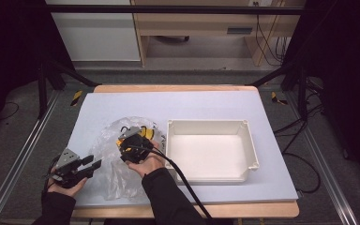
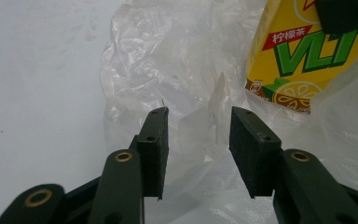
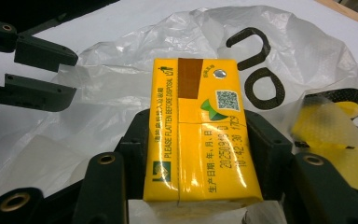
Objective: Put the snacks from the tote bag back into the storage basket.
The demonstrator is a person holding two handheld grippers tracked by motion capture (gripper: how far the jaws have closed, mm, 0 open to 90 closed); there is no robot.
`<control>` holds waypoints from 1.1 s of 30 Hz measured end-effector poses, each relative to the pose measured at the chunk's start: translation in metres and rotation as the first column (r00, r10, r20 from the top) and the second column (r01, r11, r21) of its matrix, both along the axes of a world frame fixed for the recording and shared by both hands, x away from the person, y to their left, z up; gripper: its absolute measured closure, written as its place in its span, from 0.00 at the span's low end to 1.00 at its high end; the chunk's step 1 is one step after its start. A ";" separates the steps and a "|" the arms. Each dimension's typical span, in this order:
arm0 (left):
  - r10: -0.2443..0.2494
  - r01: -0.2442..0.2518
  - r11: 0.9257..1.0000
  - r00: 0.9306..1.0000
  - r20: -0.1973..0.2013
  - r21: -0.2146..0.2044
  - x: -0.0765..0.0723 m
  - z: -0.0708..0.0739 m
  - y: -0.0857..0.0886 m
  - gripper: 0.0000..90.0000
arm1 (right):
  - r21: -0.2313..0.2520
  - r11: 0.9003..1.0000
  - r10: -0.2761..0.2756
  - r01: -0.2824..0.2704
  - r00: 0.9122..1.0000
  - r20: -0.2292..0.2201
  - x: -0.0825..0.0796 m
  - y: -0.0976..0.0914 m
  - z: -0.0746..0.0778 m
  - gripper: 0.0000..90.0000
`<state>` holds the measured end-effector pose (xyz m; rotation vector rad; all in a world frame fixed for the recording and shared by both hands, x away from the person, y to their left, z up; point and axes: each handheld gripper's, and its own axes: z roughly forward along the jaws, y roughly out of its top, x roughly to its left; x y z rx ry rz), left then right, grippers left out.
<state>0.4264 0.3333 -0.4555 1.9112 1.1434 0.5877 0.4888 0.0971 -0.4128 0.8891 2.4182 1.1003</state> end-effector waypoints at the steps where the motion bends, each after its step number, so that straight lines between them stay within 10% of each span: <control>1: 0.000 0.000 1.000 1.000 -0.001 -0.001 0.000 0.000 0.000 0.64 | -0.001 1.000 0.002 -0.002 1.000 0.003 0.000 0.000 0.000 0.56; 33: -0.002 0.002 1.000 1.000 -0.008 0.016 0.001 -0.002 -0.002 0.67 | 0.085 0.995 0.051 -0.056 0.997 0.062 -0.017 -0.022 0.049 0.57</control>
